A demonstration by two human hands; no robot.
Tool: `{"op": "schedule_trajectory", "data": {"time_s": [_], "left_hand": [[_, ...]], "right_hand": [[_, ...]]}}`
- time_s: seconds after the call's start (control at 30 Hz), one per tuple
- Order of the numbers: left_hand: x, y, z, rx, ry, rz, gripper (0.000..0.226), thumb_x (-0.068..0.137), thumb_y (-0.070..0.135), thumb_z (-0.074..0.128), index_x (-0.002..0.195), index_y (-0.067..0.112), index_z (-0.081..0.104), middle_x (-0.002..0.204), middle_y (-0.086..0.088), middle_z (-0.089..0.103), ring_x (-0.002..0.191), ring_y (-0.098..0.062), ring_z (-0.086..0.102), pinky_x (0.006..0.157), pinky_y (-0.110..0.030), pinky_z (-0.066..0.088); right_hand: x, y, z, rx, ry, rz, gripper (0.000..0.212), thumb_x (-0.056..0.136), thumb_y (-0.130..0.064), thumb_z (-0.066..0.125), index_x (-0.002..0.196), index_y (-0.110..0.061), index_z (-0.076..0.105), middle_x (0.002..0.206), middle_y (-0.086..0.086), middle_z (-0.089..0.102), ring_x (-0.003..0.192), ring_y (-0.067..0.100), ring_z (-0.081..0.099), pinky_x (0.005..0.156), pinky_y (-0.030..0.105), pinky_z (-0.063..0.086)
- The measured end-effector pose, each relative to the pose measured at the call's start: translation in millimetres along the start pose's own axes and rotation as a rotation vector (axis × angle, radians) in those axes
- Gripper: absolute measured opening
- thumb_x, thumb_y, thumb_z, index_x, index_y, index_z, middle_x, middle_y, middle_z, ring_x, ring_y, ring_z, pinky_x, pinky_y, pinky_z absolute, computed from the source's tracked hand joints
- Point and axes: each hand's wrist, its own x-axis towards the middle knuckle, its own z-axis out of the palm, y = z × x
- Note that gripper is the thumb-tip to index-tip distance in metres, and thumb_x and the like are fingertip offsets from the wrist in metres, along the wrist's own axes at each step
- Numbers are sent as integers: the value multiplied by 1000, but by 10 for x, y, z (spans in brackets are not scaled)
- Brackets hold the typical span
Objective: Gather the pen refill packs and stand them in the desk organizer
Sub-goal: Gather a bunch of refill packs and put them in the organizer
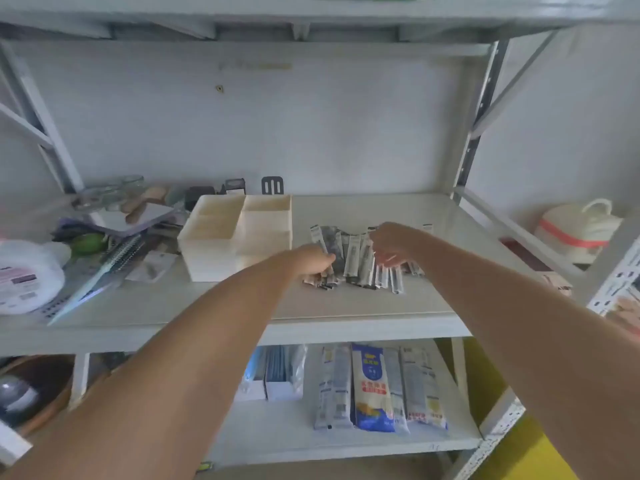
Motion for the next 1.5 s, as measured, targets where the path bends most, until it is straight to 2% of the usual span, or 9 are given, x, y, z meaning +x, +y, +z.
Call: {"op": "schedule_trajectory", "data": {"time_s": [0.1, 0.17, 0.37, 0.5, 0.9, 1.0, 1.13, 1.27, 1.5], "left_hand": [[380, 120, -16, -134, -104, -97, 57, 96, 48, 28, 113, 1, 55, 100, -17, 66, 65, -20, 60, 60, -28, 49], [623, 215, -16, -121, -81, -102, 71, 92, 58, 29, 140, 5, 37, 138, -18, 51, 106, -30, 61, 93, -40, 49], [1078, 472, 36, -126, -22, -138, 48, 93, 43, 43, 112, 0, 55, 93, -9, 63, 84, -19, 63, 93, -30, 46], [1138, 578, -42, -105, -94, -176, 54, 94, 37, 44, 136, 2, 43, 137, -14, 50, 126, -28, 50, 103, -32, 39], [1025, 583, -65, -424, -212, -241, 66, 86, 14, 59, 144, 4, 28, 149, -23, 33, 133, -40, 39, 108, -47, 35], [982, 549, -105, -502, -156, -205, 63, 83, 6, 61, 140, 1, 34, 148, -19, 36, 116, -32, 54, 95, -36, 47], [976, 503, -130, -605, -88, -144, 61, 81, 3, 62, 137, 1, 37, 141, -17, 44, 98, -25, 58, 80, -26, 53], [954, 376, -376, -683, 63, -82, 44, 78, 5, 64, 118, -6, 50, 68, -3, 45, 53, -10, 37, 51, -18, 38], [877, -66, -1063, -936, 330, -8, 32, 77, 16, 70, 101, 4, 52, 85, -6, 59, 82, -20, 64, 64, -24, 50]], "right_hand": [[219, 32, -78, 5, -39, 27, 36, 97, -5, 35, 131, 5, 43, 105, 17, 59, 110, 32, 58, 55, 24, 43], [320, 16, -80, 86, -81, 30, 40, 97, -4, 36, 136, 4, 37, 119, 17, 57, 127, 33, 49, 58, 27, 45], [711, -11, -98, 153, -196, -8, 37, 94, -4, 46, 130, 4, 46, 83, 8, 57, 69, 18, 59, 52, 19, 57], [747, -7, -167, 172, -254, -14, 24, 93, 5, 43, 114, 3, 54, 71, 1, 47, 54, 9, 55, 31, 8, 44], [885, 59, -212, 313, -228, 87, 26, 90, 1, 49, 67, -10, 48, 72, 4, 51, 64, 14, 53, 75, 35, 53], [865, -9, -339, 327, -245, 25, 14, 91, 2, 48, 80, -6, 52, 76, 5, 52, 70, 15, 55, 97, 23, 46], [831, -197, -400, 406, -245, 6, 8, 88, 6, 47, 87, -1, 51, 82, 10, 53, 71, 18, 55, 73, 26, 55], [797, -466, -366, 177, -14, -68, 14, 89, -16, 54, 98, -4, 54, 77, 2, 45, 59, 10, 38, 63, 23, 47], [819, -1121, -148, 371, 98, -151, 77, 82, -49, 59, 138, -2, 34, 133, 12, 46, 120, 29, 47, 100, 40, 44]]}}
